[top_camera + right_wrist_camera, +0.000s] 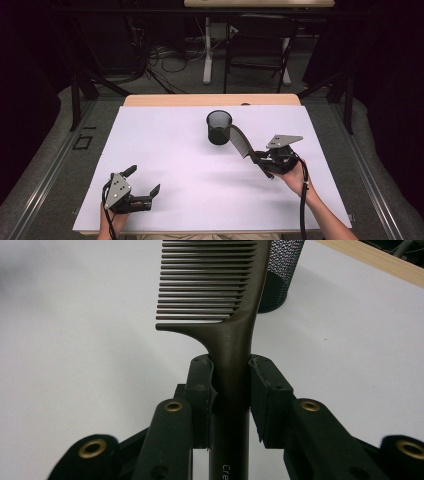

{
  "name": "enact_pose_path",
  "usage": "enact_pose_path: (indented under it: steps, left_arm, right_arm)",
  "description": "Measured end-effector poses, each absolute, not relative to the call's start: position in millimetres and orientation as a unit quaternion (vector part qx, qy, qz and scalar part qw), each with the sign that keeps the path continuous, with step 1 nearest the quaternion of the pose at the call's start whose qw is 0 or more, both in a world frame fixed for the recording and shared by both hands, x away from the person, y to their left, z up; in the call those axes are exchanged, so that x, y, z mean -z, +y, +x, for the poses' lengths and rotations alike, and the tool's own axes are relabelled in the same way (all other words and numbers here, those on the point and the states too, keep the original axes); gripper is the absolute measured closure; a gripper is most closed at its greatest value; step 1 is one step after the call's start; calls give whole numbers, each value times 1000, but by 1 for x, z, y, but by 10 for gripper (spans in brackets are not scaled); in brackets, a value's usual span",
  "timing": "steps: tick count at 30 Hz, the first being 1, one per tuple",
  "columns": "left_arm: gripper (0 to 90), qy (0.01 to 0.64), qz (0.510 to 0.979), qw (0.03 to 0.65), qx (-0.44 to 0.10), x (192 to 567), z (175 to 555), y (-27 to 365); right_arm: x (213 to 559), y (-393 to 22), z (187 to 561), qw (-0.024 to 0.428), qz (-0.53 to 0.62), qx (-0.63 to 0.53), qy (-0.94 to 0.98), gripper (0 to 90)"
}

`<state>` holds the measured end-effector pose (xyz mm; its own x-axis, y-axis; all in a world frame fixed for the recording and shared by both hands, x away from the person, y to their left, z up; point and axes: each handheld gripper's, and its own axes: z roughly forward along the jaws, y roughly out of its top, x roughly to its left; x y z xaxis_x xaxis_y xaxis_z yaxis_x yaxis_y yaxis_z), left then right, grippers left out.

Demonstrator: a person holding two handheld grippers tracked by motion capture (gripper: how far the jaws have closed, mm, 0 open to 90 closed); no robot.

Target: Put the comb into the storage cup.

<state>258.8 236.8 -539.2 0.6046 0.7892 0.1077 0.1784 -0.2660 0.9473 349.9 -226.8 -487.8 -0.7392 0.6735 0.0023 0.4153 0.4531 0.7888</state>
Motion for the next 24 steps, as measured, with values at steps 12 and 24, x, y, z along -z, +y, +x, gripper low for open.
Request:
enact_pose_path:
  steps: [12,24]
  left_arm:
    - [19,329,736,510,-300,539,259,237]
    - [19,328,736,510,-301,539,258,237]
  right_arm:
    - [487,-231,351,169,332,-427,824,726]
    - [486,-235,351,190,340,-449,804,725]
